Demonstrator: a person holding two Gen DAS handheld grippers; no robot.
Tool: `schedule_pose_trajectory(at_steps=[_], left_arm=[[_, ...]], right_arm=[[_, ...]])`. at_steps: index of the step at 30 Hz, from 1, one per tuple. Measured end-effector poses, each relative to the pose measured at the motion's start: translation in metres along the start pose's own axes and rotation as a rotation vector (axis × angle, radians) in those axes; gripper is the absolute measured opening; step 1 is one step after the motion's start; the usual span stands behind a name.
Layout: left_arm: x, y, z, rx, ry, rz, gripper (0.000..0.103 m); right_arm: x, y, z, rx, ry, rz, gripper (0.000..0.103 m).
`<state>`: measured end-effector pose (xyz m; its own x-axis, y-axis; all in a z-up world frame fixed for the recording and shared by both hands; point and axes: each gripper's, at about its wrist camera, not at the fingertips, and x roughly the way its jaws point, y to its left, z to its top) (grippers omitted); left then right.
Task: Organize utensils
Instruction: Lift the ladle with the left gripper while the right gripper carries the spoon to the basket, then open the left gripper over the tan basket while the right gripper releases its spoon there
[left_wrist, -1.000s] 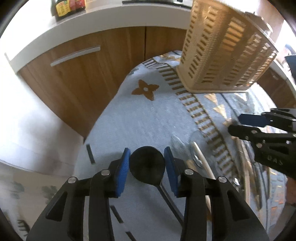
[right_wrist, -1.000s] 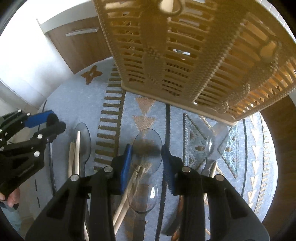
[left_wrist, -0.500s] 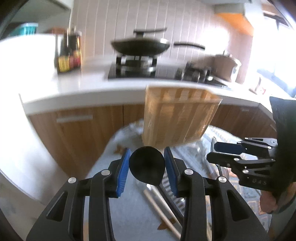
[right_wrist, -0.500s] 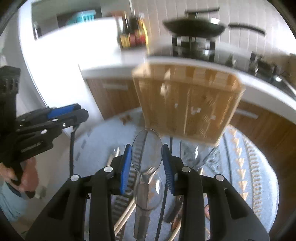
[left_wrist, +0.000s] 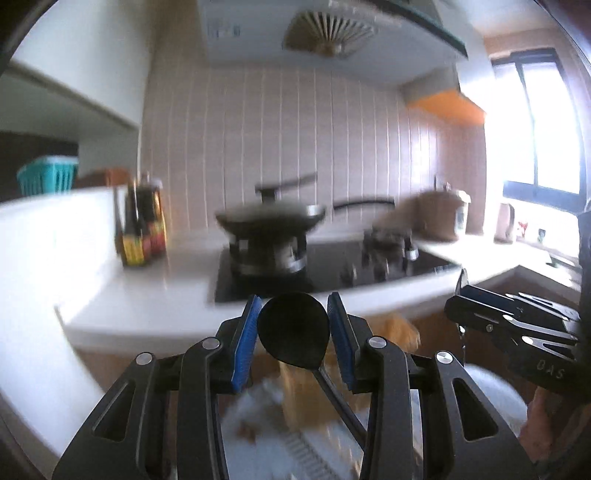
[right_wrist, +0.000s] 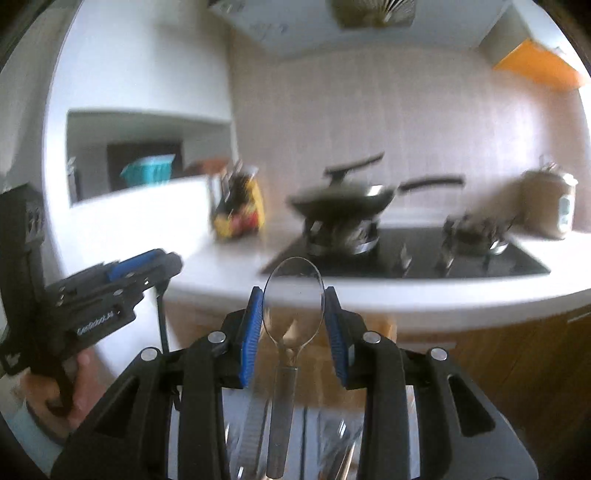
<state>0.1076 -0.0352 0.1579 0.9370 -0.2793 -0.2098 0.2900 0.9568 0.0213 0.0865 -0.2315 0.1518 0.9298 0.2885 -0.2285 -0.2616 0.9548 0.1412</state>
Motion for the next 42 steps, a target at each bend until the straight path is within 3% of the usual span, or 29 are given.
schedule_pose_trajectory(at_steps=[5, 10, 17, 21, 29, 32, 33, 34, 35, 37, 42], left_arm=[[0.031, -0.009, 0.019, 0.047, -0.101, 0.128, 0.036], [0.070, -0.010, 0.019, 0.080, -0.107, 0.186, 0.036], [0.116, -0.005, -0.006, 0.092, -0.080, 0.212, 0.036], [0.126, -0.007, -0.019, 0.108, -0.071, 0.231, 0.036], [0.130, -0.009, -0.038, 0.140, -0.033, 0.197, 0.037], [0.125, -0.008, -0.040, 0.130, -0.019, 0.171, 0.039], [0.124, -0.007, -0.040, 0.128, -0.014, 0.166, 0.046], [0.122, -0.007, -0.040, 0.126, -0.010, 0.157, 0.051], [0.117, -0.006, -0.039, 0.127, -0.011, 0.155, 0.052], [0.110, -0.005, -0.035, 0.138, -0.013, 0.160, 0.052], [0.085, 0.004, -0.024, 0.095, 0.016, 0.121, 0.052]], right_arm=[[0.023, -0.005, 0.029, -0.031, -0.126, -0.126, 0.030], [0.062, -0.011, 0.039, -0.111, -0.162, -0.253, 0.030], [0.104, -0.039, 0.022, -0.074, -0.166, -0.313, 0.030], [0.118, -0.050, 0.003, -0.055, -0.151, -0.325, 0.030], [0.122, -0.061, -0.020, -0.027, -0.083, -0.289, 0.031], [0.119, -0.063, -0.025, -0.009, -0.045, -0.261, 0.031], [0.118, -0.063, -0.026, -0.007, -0.036, -0.256, 0.031], [0.116, -0.063, -0.026, -0.005, -0.024, -0.246, 0.034], [0.112, -0.063, -0.027, -0.002, -0.017, -0.236, 0.044], [0.103, -0.061, -0.027, 0.000, -0.024, -0.237, 0.052], [0.077, -0.047, -0.024, -0.023, -0.009, -0.242, 0.052]])
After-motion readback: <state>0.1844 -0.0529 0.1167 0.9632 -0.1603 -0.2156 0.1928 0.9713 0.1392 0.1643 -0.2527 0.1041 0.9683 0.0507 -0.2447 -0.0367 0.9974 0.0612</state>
